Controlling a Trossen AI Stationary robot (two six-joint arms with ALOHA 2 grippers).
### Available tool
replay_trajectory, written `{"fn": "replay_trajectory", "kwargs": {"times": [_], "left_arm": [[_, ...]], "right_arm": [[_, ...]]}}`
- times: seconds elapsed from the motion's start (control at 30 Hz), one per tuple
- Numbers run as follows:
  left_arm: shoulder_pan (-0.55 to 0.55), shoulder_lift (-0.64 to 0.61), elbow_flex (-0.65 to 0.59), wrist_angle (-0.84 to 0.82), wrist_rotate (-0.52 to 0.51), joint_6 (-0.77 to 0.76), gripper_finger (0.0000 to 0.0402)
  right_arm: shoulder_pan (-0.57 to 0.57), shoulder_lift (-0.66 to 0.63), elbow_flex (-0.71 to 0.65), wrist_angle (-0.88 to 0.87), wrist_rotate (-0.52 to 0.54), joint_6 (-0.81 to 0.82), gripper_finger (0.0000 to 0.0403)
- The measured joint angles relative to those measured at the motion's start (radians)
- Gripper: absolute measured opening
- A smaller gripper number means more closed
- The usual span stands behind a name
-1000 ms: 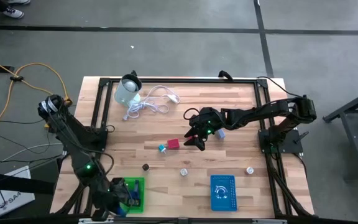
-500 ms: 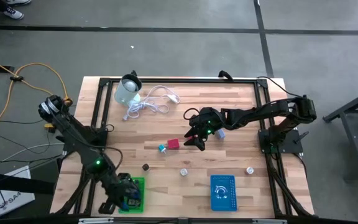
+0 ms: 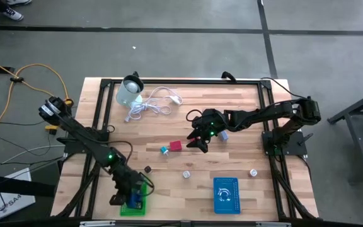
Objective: Pick & Place Office items
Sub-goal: Put the blue digital clock into the green bin
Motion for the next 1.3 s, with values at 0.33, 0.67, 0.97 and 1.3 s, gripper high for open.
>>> {"fn": "replay_trajectory", "kwargs": {"times": [0.33,0.67,0.97,1.3], "left_arm": [[0.012,0.025,-0.035,0.065,0.044,0.000,0.0066],[0.012,0.025,-0.035,0.065,0.032,-0.002,0.0095],[0.012,0.025,-0.035,0.064,0.030,-0.003,0.0097],[0.024,0.025,-0.035,0.064,0.048,0.028,0.0097]], "right_arm": [[0.000,0.000,0.000,0.009,0.000,0.000,0.0231],[0.000,0.000,0.000,0.011,0.000,0.000,0.0231],[0.000,0.000,0.000,0.011,0.000,0.000,0.0231],[0.000,0.000,0.000,0.011,0.000,0.000,0.0231]]}}
